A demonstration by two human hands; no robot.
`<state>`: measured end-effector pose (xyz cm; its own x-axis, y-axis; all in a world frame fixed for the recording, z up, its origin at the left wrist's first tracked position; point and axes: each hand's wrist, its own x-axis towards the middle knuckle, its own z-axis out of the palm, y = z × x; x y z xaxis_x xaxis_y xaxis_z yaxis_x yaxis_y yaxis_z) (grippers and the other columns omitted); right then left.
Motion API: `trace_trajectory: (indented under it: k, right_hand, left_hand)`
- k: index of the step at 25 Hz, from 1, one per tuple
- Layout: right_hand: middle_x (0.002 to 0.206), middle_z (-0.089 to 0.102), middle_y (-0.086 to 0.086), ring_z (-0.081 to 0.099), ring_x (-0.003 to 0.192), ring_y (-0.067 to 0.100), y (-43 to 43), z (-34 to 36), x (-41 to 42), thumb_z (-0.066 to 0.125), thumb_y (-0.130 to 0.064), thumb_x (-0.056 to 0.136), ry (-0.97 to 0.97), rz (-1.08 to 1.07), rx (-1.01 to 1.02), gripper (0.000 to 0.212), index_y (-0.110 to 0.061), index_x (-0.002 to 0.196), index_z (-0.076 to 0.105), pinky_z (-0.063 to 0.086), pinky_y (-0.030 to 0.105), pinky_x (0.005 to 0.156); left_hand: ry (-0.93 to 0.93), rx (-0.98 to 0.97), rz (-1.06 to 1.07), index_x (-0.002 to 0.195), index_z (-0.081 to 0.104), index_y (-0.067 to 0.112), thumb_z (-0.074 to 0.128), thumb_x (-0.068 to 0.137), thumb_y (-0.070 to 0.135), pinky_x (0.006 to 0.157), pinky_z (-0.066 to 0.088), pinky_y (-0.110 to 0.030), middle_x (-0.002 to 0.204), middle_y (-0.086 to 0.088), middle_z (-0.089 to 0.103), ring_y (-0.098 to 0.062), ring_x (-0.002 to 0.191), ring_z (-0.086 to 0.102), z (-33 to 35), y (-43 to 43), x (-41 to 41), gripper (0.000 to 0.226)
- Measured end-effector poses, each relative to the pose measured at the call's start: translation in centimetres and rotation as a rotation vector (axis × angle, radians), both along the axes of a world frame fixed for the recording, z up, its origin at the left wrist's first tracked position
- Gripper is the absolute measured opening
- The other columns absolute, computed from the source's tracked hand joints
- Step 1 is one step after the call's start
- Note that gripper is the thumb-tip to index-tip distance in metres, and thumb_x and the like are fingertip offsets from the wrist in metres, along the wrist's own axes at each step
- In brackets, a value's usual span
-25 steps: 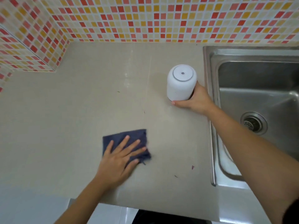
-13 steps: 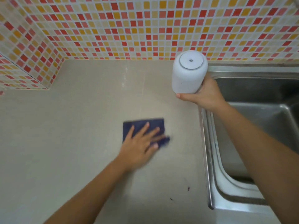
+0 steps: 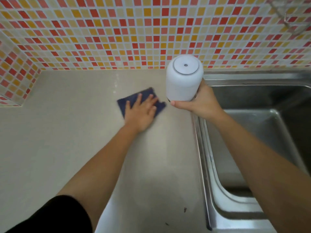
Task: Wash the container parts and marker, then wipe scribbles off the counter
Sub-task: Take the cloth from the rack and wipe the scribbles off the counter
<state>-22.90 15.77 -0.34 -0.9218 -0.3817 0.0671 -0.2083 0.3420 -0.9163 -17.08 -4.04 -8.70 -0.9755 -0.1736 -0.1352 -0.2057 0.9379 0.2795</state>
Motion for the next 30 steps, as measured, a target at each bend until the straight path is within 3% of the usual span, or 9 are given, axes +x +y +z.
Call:
trace_trajectory:
  k: [5, 8, 12, 17, 20, 22, 25, 27, 30]
  right_hand:
    - [0.115, 0.061, -0.014, 0.058, 0.106, 0.003, 0.2, 0.1, -0.4, 0.087, -0.040, 0.049, -0.015, -0.019, 0.024, 0.088, -0.026, 0.126, 0.047, 0.049, 0.023, 0.087]
    - [0.111, 0.060, -0.016, 0.058, 0.104, 0.003, 0.2, 0.2, -0.5, 0.088, -0.033, 0.053, -0.039, -0.005, 0.041, 0.084, -0.026, 0.126, 0.047, 0.047, 0.018, 0.083]
    - [0.112, 0.061, -0.014, 0.058, 0.105, 0.005, -0.1, 0.2, -0.4, 0.088, -0.031, 0.052, -0.031, -0.013, 0.043, 0.083, -0.029, 0.124, 0.046, 0.048, 0.021, 0.085]
    - [0.112, 0.059, -0.014, 0.057, 0.105, 0.005, 0.1, -0.5, -0.3, 0.089, -0.028, 0.055, -0.049, -0.010, 0.065, 0.083, -0.025, 0.125, 0.045, 0.047, 0.019, 0.084]
    - [0.115, 0.060, -0.012, 0.057, 0.106, 0.007, -0.6, -1.9, -0.1, 0.088, -0.035, 0.052, -0.105, -0.006, 0.099, 0.086, -0.025, 0.125, 0.046, 0.049, 0.027, 0.090]
    - [0.117, 0.061, -0.011, 0.058, 0.107, 0.009, -1.5, -3.2, 0.2, 0.087, -0.042, 0.046, -0.130, 0.003, 0.106, 0.088, -0.029, 0.124, 0.046, 0.051, 0.035, 0.092]
    - [0.116, 0.060, -0.011, 0.058, 0.108, 0.012, -3.0, -4.8, 1.0, 0.086, -0.045, 0.044, -0.166, 0.034, 0.125, 0.088, -0.037, 0.120, 0.042, 0.050, 0.039, 0.092]
    - [0.117, 0.059, -0.010, 0.057, 0.109, 0.014, -4.1, -5.2, 1.7, 0.088, -0.041, 0.048, -0.167, 0.081, 0.172, 0.090, -0.035, 0.125, 0.041, 0.049, 0.036, 0.092]
    - [0.119, 0.059, -0.009, 0.056, 0.108, 0.013, -5.0, -5.6, 2.2, 0.089, -0.038, 0.050, -0.150, 0.100, 0.159, 0.093, -0.029, 0.130, 0.040, 0.048, 0.034, 0.092]
  left_hand:
    - [0.050, -0.009, -0.535, 0.137, 0.036, 0.046, 0.017, 0.096, 0.052, 0.112, 0.017, -0.043, 0.144, 0.022, 0.040, -0.008, 0.143, 0.020, -0.1, 3.0, 15.8, 0.045]
    - [0.069, -0.061, -0.294, 0.139, 0.030, 0.045, 0.016, 0.093, 0.057, 0.112, 0.019, -0.044, 0.145, 0.017, 0.041, 0.001, 0.143, 0.006, -0.2, -4.7, 14.3, 0.050]
    - [0.000, -0.033, -0.011, 0.143, 0.025, 0.042, 0.021, 0.096, 0.048, 0.116, 0.008, -0.051, 0.155, 0.017, 0.019, -0.015, 0.146, 0.006, 0.6, -3.2, 2.9, 0.048]
    - [0.184, -0.068, -0.509, 0.135, 0.044, 0.038, 0.027, 0.094, 0.045, 0.110, 0.033, -0.049, 0.141, 0.016, 0.047, -0.018, 0.138, 0.036, -0.7, 8.0, 9.0, 0.045]
    - [0.079, -0.019, -0.644, 0.139, 0.035, 0.041, 0.026, 0.096, 0.049, 0.112, 0.021, -0.039, 0.144, 0.021, 0.039, -0.011, 0.141, 0.027, -0.3, 4.5, 18.0, 0.044]
    - [0.082, -0.079, -0.577, 0.141, 0.030, 0.043, 0.024, 0.095, 0.051, 0.111, 0.014, -0.035, 0.143, 0.020, 0.041, -0.005, 0.143, 0.018, -0.4, -1.5, 20.6, 0.047]
    - [0.051, -0.095, -0.154, 0.140, 0.035, 0.037, 0.015, 0.092, 0.059, 0.112, 0.016, -0.037, 0.145, 0.011, 0.044, 0.002, 0.143, 0.005, -0.3, -9.4, 17.7, 0.057]
    - [0.036, -0.082, 0.093, 0.142, 0.032, 0.035, 0.011, 0.087, 0.060, 0.114, 0.014, -0.046, 0.152, 0.013, 0.031, -0.006, 0.144, 0.007, -0.2, -11.0, 13.5, 0.064]
    - [0.016, -0.055, 0.136, 0.145, 0.024, 0.036, 0.009, 0.087, 0.057, 0.116, 0.010, -0.048, 0.155, 0.015, 0.020, -0.015, 0.146, 0.006, -0.3, -8.3, 11.0, 0.063]
